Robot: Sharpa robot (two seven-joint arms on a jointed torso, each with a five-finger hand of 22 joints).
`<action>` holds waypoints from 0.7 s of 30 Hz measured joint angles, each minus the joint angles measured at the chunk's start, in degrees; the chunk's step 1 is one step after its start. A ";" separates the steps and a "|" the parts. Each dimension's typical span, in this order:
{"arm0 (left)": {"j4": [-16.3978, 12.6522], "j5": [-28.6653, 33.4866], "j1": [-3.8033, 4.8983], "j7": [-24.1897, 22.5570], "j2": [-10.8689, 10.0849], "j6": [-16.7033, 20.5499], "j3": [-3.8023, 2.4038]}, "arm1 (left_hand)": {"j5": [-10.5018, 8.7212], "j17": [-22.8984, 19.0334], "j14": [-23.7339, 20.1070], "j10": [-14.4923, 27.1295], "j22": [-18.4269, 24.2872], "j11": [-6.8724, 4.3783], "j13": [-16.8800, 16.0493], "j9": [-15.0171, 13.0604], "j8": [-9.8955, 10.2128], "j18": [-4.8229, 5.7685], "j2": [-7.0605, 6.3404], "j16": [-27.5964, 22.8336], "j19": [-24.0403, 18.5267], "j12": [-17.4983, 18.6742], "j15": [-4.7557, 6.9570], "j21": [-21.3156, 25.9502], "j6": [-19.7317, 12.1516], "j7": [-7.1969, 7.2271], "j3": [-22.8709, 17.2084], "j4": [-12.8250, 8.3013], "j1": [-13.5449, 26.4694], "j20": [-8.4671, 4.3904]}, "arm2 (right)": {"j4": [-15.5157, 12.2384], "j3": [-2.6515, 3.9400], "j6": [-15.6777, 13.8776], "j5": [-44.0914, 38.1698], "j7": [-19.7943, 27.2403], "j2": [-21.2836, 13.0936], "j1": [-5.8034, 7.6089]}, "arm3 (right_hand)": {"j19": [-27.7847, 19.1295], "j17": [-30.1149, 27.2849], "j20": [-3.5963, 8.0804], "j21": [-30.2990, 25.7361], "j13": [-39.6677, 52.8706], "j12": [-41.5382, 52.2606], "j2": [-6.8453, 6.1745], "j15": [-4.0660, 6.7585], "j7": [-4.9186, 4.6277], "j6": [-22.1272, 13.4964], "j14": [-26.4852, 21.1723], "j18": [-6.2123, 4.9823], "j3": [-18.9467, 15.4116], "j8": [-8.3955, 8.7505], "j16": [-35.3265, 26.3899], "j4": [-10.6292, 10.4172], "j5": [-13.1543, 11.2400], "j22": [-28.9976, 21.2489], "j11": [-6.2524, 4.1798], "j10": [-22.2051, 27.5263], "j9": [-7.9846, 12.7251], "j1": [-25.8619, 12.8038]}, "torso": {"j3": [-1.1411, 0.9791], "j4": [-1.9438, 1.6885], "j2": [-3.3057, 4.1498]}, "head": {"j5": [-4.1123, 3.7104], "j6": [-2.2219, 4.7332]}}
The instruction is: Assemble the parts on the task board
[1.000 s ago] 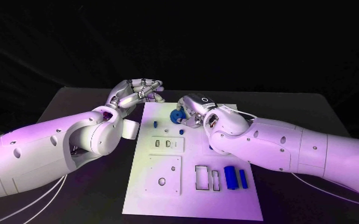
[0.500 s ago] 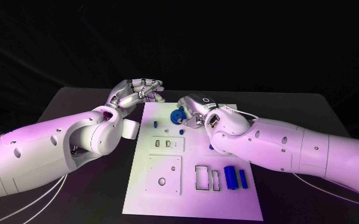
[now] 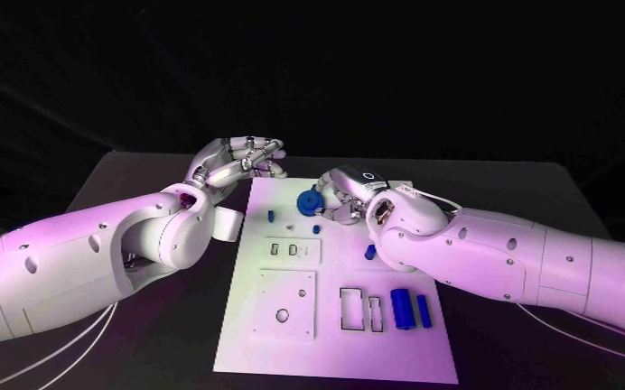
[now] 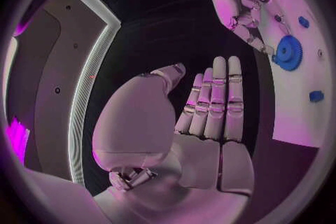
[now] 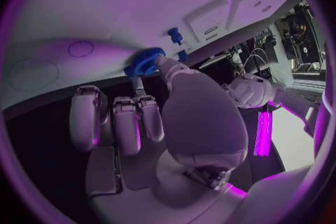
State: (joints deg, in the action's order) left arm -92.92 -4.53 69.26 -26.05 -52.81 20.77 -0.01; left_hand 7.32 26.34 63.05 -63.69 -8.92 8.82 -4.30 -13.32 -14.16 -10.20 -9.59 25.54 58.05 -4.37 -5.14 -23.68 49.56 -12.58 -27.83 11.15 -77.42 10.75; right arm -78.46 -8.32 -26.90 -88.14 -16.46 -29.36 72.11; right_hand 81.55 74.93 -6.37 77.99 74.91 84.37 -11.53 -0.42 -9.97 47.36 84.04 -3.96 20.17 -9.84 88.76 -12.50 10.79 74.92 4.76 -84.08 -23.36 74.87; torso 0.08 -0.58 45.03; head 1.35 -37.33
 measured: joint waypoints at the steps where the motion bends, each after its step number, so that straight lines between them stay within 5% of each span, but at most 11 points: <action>1: 0.02 0.00 0.00 0.02 0.01 0.00 0.00 | 0.00 0.00 0.00 0.00 0.00 0.00 0.00 0.00 0.00 0.00 0.00 0.00 0.00 0.00 0.00 0.00 0.00 0.00 0.00 0.00 0.00 0.00 | -0.02 0.00 0.12 0.36 0.04 -0.02 0.00 | 0.00 0.00 0.00 0.00 0.00 0.00 0.00 0.00 0.02 0.02 0.00 0.00 0.02 0.00 0.00 -0.20 0.00 0.00 0.00 0.00 0.00 0.00 | -0.01 -0.01 0.01 | 0.00 -0.02; 7: 0.18 0.00 0.00 0.32 0.20 0.07 0.00 | 0.00 0.17 0.00 0.00 0.00 0.00 0.00 -0.07 0.00 0.00 0.00 0.21 0.00 0.00 0.00 -0.22 0.00 0.00 -0.16 0.16 0.00 0.00 | 0.42 0.00 1.12 3.80 0.13 0.19 0.05 | 0.00 -0.01 0.00 0.00 0.00 0.00 1.50 0.00 0.21 0.21 0.00 0.00 -0.48 0.40 0.15 -2.70 0.00 0.00 0.00 0.00 0.00 -2.88 | -0.01 -0.07 0.01 | -0.03 -0.07; 21: 0.21 0.00 0.00 0.79 0.31 0.08 0.00 | 0.00 0.25 0.00 0.00 0.00 0.00 0.01 -0.07 0.23 0.00 0.00 0.20 0.00 0.00 0.00 -0.22 0.00 0.00 -0.16 0.16 0.00 0.00 | -0.72 0.00 1.79 7.68 0.08 -1.49 0.12 | 0.21 -0.01 -0.20 0.00 -0.01 0.27 1.51 0.00 0.22 0.20 0.00 0.01 -0.47 0.41 0.22 -2.70 0.00 -0.02 -0.01 0.00 0.01 -3.17 | 0.08 -0.04 -0.02 | 0.05 0.01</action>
State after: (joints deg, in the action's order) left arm -92.71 -4.53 69.26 -25.26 -52.50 20.85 -0.01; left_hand 7.32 26.59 63.05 -63.69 -8.92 8.81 -4.29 -13.39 -13.93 -10.20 -9.59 25.74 58.05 -4.37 -5.14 -23.90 49.57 -12.58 -27.99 11.31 -77.42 10.75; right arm -79.19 -8.32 -25.11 -80.47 -16.39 -30.85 72.23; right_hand 81.76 74.92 -6.57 77.99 74.90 84.64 -10.03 -0.42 -9.76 47.56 84.04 -3.96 19.70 -9.44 88.99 -15.20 10.78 74.91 4.75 -84.07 -23.35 71.70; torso 0.16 -0.62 45.01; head 1.40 -37.32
